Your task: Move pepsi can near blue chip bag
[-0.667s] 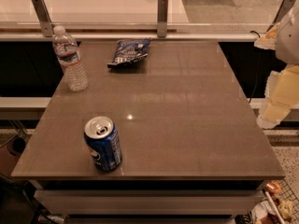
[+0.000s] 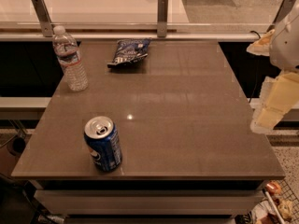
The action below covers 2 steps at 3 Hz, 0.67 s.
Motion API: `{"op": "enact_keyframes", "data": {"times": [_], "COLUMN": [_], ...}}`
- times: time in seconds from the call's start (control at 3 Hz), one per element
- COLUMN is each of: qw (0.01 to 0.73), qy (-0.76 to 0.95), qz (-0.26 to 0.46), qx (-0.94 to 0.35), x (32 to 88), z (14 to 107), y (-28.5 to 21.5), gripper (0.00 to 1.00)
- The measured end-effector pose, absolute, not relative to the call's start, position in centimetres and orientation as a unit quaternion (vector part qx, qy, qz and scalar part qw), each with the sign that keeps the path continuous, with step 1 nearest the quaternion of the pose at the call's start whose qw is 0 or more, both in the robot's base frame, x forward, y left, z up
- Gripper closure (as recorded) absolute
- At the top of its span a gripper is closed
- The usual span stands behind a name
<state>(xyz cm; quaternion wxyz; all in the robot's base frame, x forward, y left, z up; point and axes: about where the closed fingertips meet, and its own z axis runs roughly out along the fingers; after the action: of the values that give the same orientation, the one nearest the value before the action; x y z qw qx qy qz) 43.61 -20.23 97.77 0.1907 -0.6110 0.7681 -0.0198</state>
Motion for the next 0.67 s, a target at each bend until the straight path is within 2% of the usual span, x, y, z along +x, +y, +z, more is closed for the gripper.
{"op": "enact_keyframes", "data": {"times": [0.67], "qw": [0.277], "qy": [0.723], "qz": [0.101], "qx": [-0.625], "x": [42.7], "z": [93.0], "y": [-14.9], "gripper": [0.0]}}
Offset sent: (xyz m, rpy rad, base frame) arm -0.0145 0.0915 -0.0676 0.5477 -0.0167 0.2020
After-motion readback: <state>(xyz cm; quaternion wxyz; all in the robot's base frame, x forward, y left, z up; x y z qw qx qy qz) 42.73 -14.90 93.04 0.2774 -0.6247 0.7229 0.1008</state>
